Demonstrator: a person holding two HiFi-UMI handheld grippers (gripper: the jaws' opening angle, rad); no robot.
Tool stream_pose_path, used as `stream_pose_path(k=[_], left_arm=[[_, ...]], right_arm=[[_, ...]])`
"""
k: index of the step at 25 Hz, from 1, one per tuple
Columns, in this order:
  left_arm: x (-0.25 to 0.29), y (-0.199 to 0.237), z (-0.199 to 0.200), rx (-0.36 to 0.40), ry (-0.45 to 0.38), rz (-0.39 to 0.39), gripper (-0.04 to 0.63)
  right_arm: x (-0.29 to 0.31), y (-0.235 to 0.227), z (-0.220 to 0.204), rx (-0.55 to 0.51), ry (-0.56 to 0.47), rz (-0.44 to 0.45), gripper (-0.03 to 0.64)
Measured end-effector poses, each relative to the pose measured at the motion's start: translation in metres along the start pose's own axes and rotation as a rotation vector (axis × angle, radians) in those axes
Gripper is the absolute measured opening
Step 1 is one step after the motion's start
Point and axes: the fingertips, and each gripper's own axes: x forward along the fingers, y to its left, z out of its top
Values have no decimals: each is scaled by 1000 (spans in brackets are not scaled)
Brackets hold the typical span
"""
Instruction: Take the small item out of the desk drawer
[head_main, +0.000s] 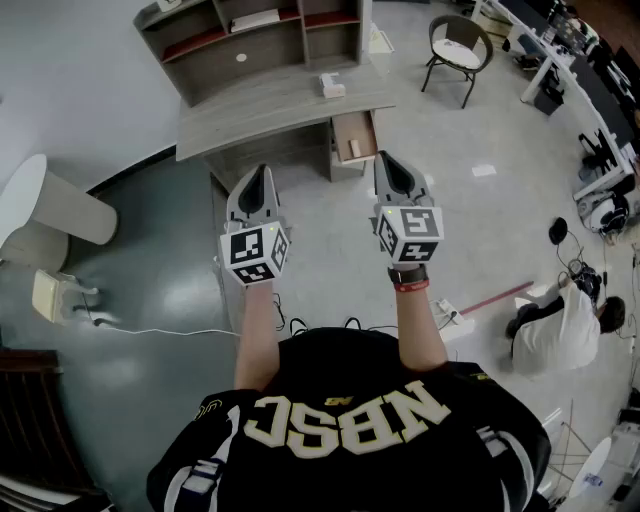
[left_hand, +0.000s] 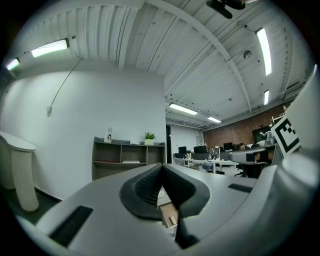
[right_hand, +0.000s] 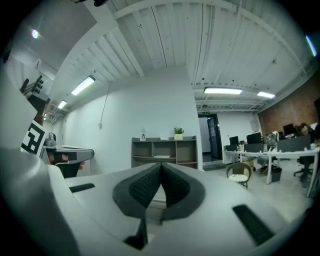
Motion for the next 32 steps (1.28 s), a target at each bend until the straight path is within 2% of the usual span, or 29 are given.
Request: stream_pose_path(k=[6,12,19,25,32], left_arm=[[-1,-21,-8,-45,9,11,12],[-4,-46,-14,-66,0,-17,12],[14,-54,-36,-34,66,-50,12],[64,-33,-59,-66,81,-79,12],[151,-8,-65,-100,63,-130,12]], right_arm=[[-11,-13,-7,-4,8,26,6],[-14,-13,-28,23,21,89,6],[8,-19,-55,109,72,86,6],[56,-28,-68,98,99,65,6],[131,-46,-56,83,92,27,6]])
